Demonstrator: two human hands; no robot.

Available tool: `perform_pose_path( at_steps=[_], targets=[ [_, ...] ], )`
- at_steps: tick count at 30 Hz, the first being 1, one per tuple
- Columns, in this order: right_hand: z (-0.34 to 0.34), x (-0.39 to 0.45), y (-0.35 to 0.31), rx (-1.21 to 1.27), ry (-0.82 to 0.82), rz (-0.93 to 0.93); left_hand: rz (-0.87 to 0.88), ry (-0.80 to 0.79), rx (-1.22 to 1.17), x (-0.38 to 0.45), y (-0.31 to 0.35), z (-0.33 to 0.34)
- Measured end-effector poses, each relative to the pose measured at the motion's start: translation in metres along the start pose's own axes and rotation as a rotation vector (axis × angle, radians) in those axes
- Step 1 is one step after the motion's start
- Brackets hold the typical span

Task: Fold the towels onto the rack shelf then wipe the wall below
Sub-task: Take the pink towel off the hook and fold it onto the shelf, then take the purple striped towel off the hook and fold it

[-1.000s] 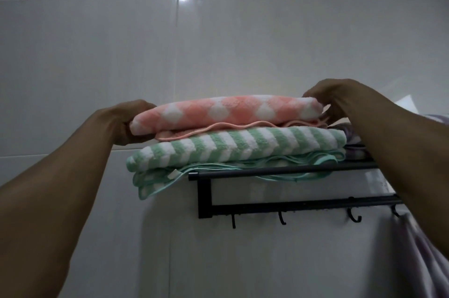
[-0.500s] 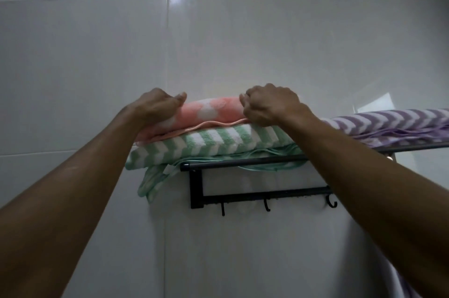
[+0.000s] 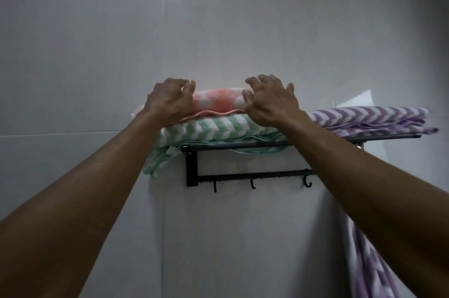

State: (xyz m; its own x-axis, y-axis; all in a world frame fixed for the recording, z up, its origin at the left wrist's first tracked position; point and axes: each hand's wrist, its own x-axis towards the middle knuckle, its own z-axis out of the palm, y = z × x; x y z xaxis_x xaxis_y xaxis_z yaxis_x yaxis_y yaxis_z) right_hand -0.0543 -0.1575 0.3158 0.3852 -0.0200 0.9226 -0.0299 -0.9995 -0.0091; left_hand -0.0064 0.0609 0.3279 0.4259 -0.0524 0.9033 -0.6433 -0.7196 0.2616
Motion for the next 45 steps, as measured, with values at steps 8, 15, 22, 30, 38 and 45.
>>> perform_pose_path(
  at_steps=[8,15,22,30,38,45],
  targets=[
    [-0.022,-0.056,0.013,0.146,-0.024,-0.007,0.027,0.171,-0.072,-0.053,0.029,0.0],
    [-0.062,-0.094,0.074,0.199,-0.112,0.03,0.005,0.198,-0.105,-0.082,0.091,0.005],
    [-0.116,-0.142,0.176,0.277,-0.195,0.034,-0.084,0.158,-0.158,-0.132,0.196,0.058],
    [-0.127,-0.234,0.299,0.43,-0.464,0.098,-0.292,-0.06,-0.264,-0.246,0.287,0.161],
    [-0.077,-0.318,0.371,0.564,-0.739,0.301,-0.483,-0.361,-0.23,-0.349,0.298,0.226],
    [-0.006,-0.344,0.38,0.668,-0.873,0.408,-0.564,-0.437,-0.195,-0.372,0.265,0.278]
  ],
)
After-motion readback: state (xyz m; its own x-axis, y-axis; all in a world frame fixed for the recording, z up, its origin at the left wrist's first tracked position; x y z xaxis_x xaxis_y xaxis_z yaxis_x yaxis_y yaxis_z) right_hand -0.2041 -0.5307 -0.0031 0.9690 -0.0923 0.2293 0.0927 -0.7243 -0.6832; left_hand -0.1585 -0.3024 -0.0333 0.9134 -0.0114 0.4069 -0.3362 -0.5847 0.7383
